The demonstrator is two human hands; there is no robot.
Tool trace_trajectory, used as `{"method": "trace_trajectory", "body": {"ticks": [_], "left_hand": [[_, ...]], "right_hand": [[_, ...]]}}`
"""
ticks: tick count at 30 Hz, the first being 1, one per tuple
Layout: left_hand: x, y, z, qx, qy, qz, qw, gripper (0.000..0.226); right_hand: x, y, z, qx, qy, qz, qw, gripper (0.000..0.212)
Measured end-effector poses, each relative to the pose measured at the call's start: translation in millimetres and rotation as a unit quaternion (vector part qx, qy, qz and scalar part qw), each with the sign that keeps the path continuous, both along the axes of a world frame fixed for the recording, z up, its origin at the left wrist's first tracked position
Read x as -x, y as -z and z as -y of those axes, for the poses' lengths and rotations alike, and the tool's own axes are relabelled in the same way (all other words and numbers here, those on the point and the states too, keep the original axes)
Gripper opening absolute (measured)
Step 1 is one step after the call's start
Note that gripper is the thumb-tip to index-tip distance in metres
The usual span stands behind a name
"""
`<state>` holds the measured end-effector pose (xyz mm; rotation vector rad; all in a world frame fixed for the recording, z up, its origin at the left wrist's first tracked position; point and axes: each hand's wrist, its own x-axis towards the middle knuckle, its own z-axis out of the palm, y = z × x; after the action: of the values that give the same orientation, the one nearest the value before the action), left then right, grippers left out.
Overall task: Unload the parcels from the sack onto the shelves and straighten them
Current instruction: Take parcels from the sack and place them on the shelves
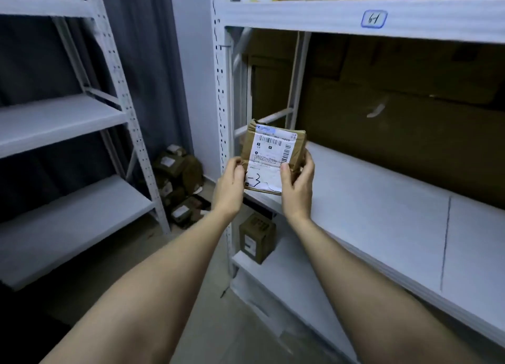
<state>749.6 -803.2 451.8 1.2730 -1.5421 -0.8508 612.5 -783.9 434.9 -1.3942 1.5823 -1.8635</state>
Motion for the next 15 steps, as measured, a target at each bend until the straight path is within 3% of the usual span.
{"method": "trace_trajectory", "body": {"ticks": [7,15], "left_hand": [[-21.6,80.2,28.7,-0.056,0.06,0.032,0.996,0.025],[-21.9,158.5,57.2,-0.132,0.069,0.091,0.985,0.05]], "right_hand": [[-17.2,83.8,2.9,-0.119,0.045,-0.013,0.992,0.063],[-10.7,169.6,12.7,-0.213,0.05,-0.03,0.975,0.068]]}}
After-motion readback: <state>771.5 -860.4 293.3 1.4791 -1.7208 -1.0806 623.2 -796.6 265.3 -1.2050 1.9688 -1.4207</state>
